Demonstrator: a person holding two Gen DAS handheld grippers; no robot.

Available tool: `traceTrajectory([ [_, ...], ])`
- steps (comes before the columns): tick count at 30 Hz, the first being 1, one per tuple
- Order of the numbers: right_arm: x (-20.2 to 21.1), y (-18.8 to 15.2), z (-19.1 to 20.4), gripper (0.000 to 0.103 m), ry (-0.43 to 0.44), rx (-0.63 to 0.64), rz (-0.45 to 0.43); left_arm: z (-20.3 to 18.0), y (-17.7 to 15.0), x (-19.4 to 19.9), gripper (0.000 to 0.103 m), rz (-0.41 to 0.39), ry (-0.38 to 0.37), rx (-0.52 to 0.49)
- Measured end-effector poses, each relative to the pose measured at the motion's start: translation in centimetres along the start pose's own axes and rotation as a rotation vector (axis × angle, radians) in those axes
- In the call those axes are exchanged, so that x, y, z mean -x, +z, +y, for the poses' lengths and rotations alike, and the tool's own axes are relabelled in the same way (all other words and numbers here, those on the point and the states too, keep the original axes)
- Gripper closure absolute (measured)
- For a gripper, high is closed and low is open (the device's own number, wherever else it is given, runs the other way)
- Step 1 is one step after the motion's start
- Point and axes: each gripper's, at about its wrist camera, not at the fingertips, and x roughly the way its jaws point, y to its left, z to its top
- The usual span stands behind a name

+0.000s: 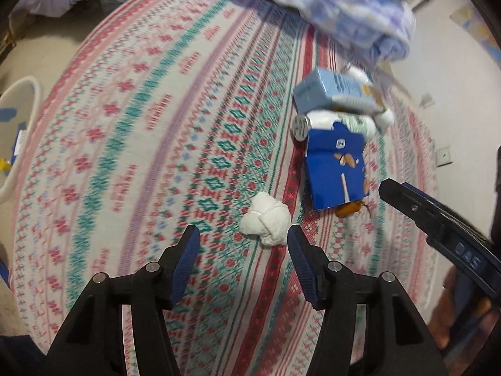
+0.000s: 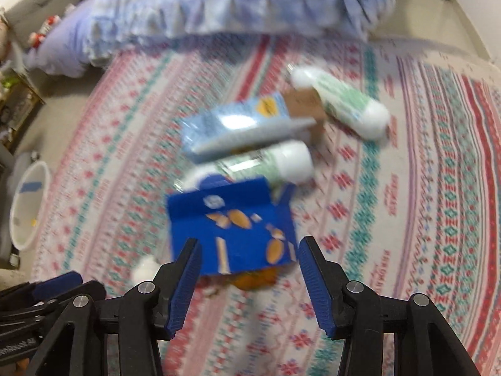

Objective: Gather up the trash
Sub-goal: 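Grasp the white tissue with the left tool while the right tool grasps the orange peel, then carry tissue and orange peel to the wastebasket and open both tools over it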

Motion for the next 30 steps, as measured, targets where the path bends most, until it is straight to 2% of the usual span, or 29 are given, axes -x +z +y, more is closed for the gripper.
traceTrajectory([
  [5,-1.1,-0.9,0.4,0.046,0.004,0.042,0.058,-1.6,0.2,-1.6,0.043,-0.012,0.032,-0.054],
  [6,-1.5,-1.1,0.7,0.046,0.002,0.057,0.071,-1.8,0.2,-1.9,0.048,-0.01,0.044,-0.065],
  [7,-1.8,-1.2,0.9,0.046,-0.004,0.073,0.08,-2.0,0.2,-1.8,0.064,-0.031,0.071,-0.083],
  [8,-2.1,-1.4,1.2,0.046,-0.01,0.095,0.09,-2.1,0.2,-1.9,0.077,-0.039,0.067,-0.102],
  [10,-2.6,-1.8,1.6,0.046,-0.025,0.133,0.105,-2.1,0.4,-2.0,0.082,-0.032,0.044,-0.103],
  [13,-3.5,-2.3,2.3,0.047,-0.064,0.179,0.133,-1.0,0.6,-1.3,0.082,-0.044,0.043,-0.077],
  [18,-4.7,-2.2,2.5,0.05,-0.099,0.166,0.14,0.9,0.5,0.6,0.083,-0.047,-0.01,-0.043],
  [20,-5.5,-2.0,2.4,0.062,-0.11,0.145,0.146,1.3,0.6,1.1,0.083,-0.05,-0.017,-0.032],
  [22,-5.9,-1.8,2.3,0.068,-0.12,0.14,0.14,2.1,0.5,1.6,0.083,-0.042,-0.035,-0.009],
  [23,-5.8,-1.8,2.3,0.076,-0.118,0.146,0.132,2.6,0.5,1.9,0.083,-0.039,-0.044,0.004],
  [26,-4.8,-1.7,2.1,0.082,-0.078,0.142,0.121,3.5,0.6,2.9,0.083,-0.061,-0.044,0.009],
  [30,-1.8,-2.5,1.8,0.084,-0.068,0.17,0.069,3.7,0.0,4.3,0.083,-0.084,-0.036,-0.016],
])
